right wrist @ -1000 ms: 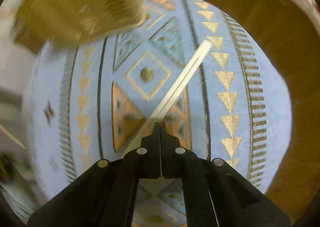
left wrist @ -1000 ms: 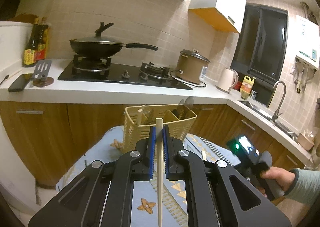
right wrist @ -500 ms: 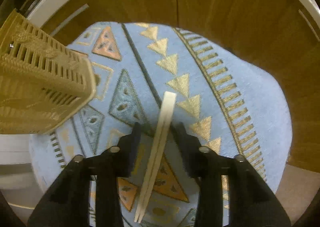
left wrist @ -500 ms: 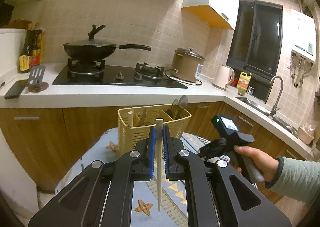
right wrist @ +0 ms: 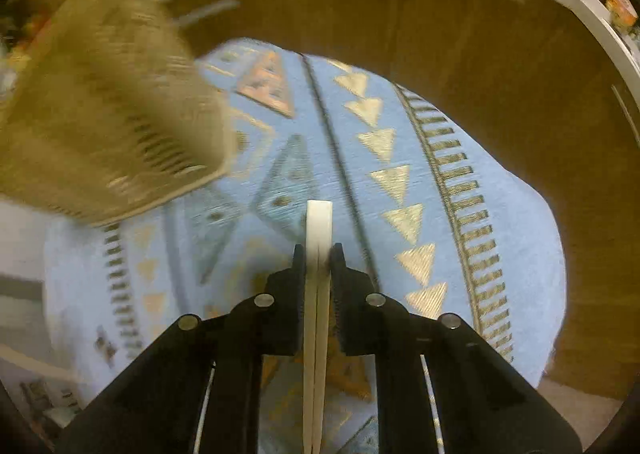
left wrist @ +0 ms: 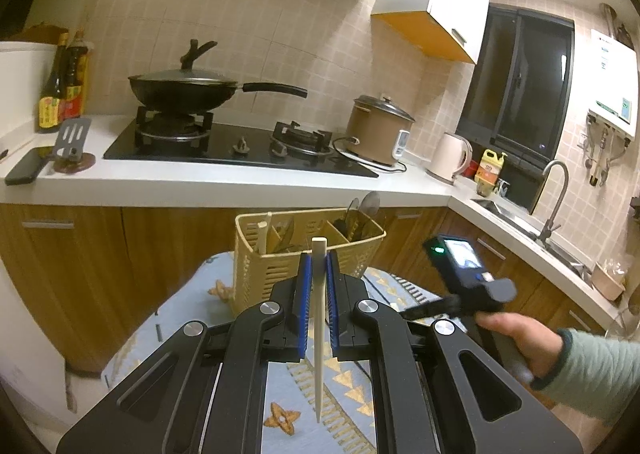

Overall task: Organize utensils
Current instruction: 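Lift the chopsticks with both grippers up over the tan basket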

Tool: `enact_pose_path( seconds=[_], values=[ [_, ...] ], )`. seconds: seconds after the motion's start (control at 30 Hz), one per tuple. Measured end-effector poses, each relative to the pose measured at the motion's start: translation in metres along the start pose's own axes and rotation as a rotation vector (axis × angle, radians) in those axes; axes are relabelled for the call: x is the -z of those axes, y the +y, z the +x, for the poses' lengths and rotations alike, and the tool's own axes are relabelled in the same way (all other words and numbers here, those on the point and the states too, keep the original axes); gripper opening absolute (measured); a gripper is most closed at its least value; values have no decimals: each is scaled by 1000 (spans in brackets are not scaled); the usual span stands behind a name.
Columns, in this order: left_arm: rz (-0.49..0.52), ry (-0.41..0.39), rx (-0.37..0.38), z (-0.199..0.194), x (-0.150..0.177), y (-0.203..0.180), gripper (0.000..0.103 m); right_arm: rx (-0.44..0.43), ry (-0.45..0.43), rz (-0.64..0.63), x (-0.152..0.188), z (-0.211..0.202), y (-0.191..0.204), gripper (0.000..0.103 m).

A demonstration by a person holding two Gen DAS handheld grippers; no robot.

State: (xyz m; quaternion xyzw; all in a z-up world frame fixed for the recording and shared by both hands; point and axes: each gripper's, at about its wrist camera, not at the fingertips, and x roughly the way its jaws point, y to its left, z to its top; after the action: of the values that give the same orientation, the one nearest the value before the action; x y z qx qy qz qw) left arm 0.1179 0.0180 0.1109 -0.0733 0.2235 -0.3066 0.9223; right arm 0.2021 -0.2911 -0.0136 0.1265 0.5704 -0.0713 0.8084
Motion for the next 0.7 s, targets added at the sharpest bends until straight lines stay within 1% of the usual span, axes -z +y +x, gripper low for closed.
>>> enact_pose_path(
  seconds=[0.07,0.13,0.2,0.27,0.33,0.37,0.4,0.47,0.5,0.57,0.7],
  values=[
    [2,-12,-6,-3,-4,-3,6,-75,-66,-23,22,-29,-1,11],
    [2,-29,-19,-6,-8,-6,6,-140,-126,-40,36,-48,1,11],
    [3,-51,-31,-11,-16,-10,6,-189,-216,-71,47,-73,7,11],
    [4,-75,-51,-16,-22,-12,6,-234,-310,-98,44,-86,22,11],
    [11,-106,-77,-20,-32,-17,6,-283,-378,-107,43,-106,25,11],
    [14,-118,-87,-21,-37,-19,6,-307,-396,-105,39,-110,30,11],
    [16,-128,-93,-22,-41,-20,6,-354,-421,-95,35,-121,32,11],
    [25,-150,-108,-22,-52,-25,6,-396,-466,-92,30,-137,40,11],
    [30,-158,-114,-21,-58,-28,6,-410,-501,-100,29,-150,39,11],
    [41,-178,-124,-18,-69,-34,6,-402,-577,-123,25,-170,44,11],
    [69,-232,-143,-13,-90,-47,6,-400,-706,-123,5,-193,55,11]
  ],
)
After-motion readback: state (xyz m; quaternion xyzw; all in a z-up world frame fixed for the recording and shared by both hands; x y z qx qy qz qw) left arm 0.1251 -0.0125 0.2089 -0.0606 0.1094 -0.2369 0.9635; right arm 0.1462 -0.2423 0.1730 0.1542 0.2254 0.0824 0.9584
